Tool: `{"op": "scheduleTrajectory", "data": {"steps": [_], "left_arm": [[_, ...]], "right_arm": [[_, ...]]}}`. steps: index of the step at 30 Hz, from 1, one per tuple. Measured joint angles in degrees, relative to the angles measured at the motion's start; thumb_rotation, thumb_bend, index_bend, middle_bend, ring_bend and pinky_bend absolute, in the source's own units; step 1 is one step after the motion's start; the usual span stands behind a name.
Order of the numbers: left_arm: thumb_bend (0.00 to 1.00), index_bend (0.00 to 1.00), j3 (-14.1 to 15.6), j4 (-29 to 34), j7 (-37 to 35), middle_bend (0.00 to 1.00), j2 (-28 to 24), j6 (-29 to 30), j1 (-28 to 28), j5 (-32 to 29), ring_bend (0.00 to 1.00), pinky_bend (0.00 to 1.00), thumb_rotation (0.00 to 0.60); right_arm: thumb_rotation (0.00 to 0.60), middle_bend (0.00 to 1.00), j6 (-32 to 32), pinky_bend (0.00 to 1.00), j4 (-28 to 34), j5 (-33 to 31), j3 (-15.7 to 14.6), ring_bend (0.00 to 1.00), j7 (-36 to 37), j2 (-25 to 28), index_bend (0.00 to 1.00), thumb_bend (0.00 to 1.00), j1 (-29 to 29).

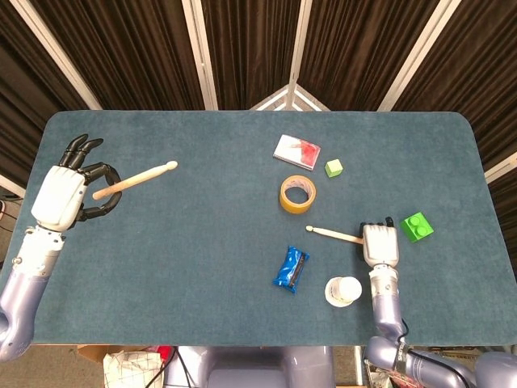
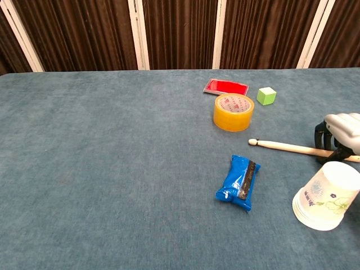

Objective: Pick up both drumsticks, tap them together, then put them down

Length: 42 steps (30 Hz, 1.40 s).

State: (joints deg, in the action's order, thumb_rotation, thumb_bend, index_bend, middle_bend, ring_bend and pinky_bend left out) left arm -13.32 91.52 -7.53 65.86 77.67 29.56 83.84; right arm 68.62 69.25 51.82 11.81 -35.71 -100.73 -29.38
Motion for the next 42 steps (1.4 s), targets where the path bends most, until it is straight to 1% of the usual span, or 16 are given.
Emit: {"op": "scheduleTrajectory", "data": {"steps": [8, 19, 24, 34, 39, 42], "left_arm": [[0.53, 0.63, -0.1, 0.0, 0.24, 0.61, 0.21, -0.04, 0.06, -0.01, 0.12, 0.0, 0.6], [0.53, 0.64, -0.36, 0.35, 1.29, 0.61, 0.25, -0.09, 0.13, -0.3, 0.12, 0.0, 0.6], [0.53, 0.64, -0.34, 0.35, 1.74, 0.61, 0.28, -0.01, 0.1, -0.24, 0.12, 0.0, 0.6], [0.53, 0.64, -0.33, -0.2, 1.64, 0.61, 0.56, -0.06, 0.05, -0.38, 0.12, 0.0, 0.6], [0.53, 0.64, -0.28, -0.35, 1.74, 0.61, 0.63, -0.07, 0.03, -0.34, 0.12, 0.0, 0.6], [0.53, 0.64, -0.24, -0.39, 1.6, 0.61, 0.56, -0.04, -0.09, -0.38, 0.12, 0.0, 0.6]], "right_arm": [[0.6, 0.55, -0.02, 0.17, -0.4, 0.74, 0.27, 0.45, 0.23, -0.41, 0.59, 0.35, 0.11], [0.6, 0.56, -0.44, 0.17, -0.76, 1.15, 0.32, 0.45, -0.04, -0.52, 0.6, 0.35, 0.38], [0.6, 0.59, -0.4, 0.17, -0.74, 1.44, 0.5, 0.46, -0.16, -0.5, 0.64, 0.38, 0.38], [0.6, 0.62, 0.4, 0.17, 0.24, 2.6, 1.1, 0.48, 0.23, -0.03, 0.69, 0.41, 0.34], [0.6, 0.63, 0.52, 0.17, 0.51, 3.75, 0.76, 0.48, 0.93, 0.28, 0.7, 0.42, 0.5], [0.6, 0.63, 0.46, 0.17, 1.04, 5.15, 0.49, 0.49, 2.58, 0.8, 0.71, 0.42, 0.62]]}}
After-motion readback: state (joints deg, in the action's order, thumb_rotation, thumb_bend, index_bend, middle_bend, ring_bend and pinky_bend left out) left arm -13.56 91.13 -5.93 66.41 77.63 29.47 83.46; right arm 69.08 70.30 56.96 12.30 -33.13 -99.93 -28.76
